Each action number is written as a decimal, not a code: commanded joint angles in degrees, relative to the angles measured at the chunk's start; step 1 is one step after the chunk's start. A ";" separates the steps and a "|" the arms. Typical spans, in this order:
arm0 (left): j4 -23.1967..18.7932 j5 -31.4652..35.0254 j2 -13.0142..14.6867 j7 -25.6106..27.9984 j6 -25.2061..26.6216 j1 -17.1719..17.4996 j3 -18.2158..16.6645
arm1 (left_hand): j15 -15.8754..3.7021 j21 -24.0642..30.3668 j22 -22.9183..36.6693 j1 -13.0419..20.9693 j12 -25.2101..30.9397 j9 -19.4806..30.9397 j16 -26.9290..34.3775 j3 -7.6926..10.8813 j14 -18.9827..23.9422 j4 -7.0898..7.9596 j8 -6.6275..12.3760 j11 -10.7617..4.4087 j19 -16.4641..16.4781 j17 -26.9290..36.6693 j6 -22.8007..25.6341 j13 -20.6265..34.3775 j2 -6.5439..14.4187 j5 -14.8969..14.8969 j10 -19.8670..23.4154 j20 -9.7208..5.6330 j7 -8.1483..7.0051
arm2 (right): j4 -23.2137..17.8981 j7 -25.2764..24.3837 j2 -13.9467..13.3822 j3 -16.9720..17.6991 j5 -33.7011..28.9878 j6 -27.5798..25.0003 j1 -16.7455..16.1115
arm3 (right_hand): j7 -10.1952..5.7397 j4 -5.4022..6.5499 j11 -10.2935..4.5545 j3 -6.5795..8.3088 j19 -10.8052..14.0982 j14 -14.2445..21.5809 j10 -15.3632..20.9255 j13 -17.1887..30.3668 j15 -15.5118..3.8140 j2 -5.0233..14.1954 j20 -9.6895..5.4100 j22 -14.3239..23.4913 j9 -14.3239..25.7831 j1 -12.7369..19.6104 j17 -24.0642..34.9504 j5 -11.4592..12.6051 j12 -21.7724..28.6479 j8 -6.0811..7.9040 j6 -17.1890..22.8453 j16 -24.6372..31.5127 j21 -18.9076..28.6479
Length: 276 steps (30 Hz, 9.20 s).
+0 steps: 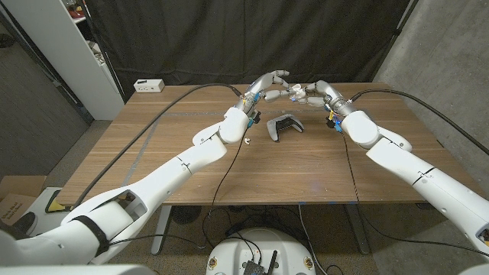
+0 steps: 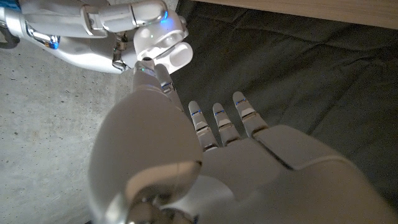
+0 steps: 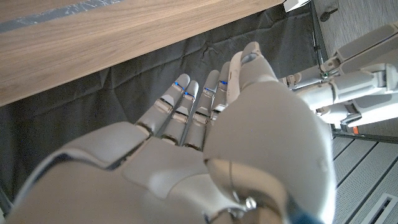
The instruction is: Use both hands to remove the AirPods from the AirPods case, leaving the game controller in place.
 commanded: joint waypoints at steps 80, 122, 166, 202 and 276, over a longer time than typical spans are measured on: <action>-6.05 8.18 8.93 -34.65 28.27 -13.04 11.56 | -2.22 -0.76 0.18 -0.18 -1.26 5.29 -1.21 0.41 -3.43 0.54 -0.11 0.54 -2.44 0.22 -0.53 0.19 0.57 -1.18 -2.08 1.61 -1.46 | -1.00 -2.51 0.27 0.23 2.67 -7.04 0.82 | -3.51 0.41 0.11 0.28 -0.22 -0.13 -0.18 0.19 -9.03 0.02 0.29 0.16 12.58 -0.22 0.43 0.29 -0.14 -0.32 4.54 -0.34 -0.05; 3.58 26.06 1.10 -52.23 38.11 -23.00 24.53 | -0.16 -2.53 -0.71 -0.40 -3.76 5.14 -1.95 0.48 -12.88 0.15 -1.75 1.68 -7.59 -1.17 -2.45 -1.29 0.05 -1.42 -9.36 2.37 -3.49 | 4.21 -0.18 0.83 -1.33 4.73 -6.35 4.29 | -3.61 0.37 0.27 0.33 -0.30 -0.22 -0.20 0.20 -8.91 0.00 0.30 0.16 12.71 -0.33 0.53 0.29 -0.27 -0.63 4.56 -0.49 -0.05; -4.75 12.60 4.20 -9.27 23.94 -4.06 5.23 | -0.39 0.03 -0.26 -10.47 -0.69 1.85 -0.01 -3.66 -1.36 3.24 -5.34 3.71 -0.24 -0.73 -13.42 -1.48 -1.65 -2.03 -2.16 0.42 0.45 | 2.71 -2.17 0.34 0.83 6.92 -3.83 1.05 | -4.40 0.41 0.10 0.35 -0.59 -0.19 -0.81 0.45 -8.99 0.14 0.54 0.16 13.23 -0.44 0.86 0.24 -0.51 -1.03 3.87 -0.39 -0.11; 5.52 6.88 -0.95 -3.76 12.47 -7.75 6.41 | 0.30 -0.52 -0.07 -12.12 -3.12 -0.12 -1.41 -4.54 -5.53 2.86 -6.19 6.91 -0.67 -0.21 -35.47 -0.97 -2.38 -1.83 -9.40 0.68 -4.01 | 0.06 -1.20 -0.51 0.72 5.88 -0.90 -1.10 | -4.33 0.42 0.10 0.32 -0.76 -0.12 -0.74 0.56 -9.01 0.06 0.61 0.16 13.45 -0.63 0.84 0.19 -0.54 -1.14 4.20 -0.56 -0.11; 0.53 4.46 -0.08 3.36 1.33 0.85 1.81 | -3.42 -0.15 0.16 -11.18 0.20 0.07 0.26 -3.82 1.07 1.73 -2.59 2.65 0.16 0.20 -16.59 0.09 -1.23 -1.64 -2.38 0.30 -4.93 | -2.10 -2.04 -2.07 2.71 4.86 -1.19 -3.76 | -4.33 0.39 0.12 0.42 -0.70 -0.04 -0.61 0.62 -8.98 0.04 0.52 0.15 13.63 -0.73 0.98 0.16 -0.68 -1.68 4.46 -0.81 -0.04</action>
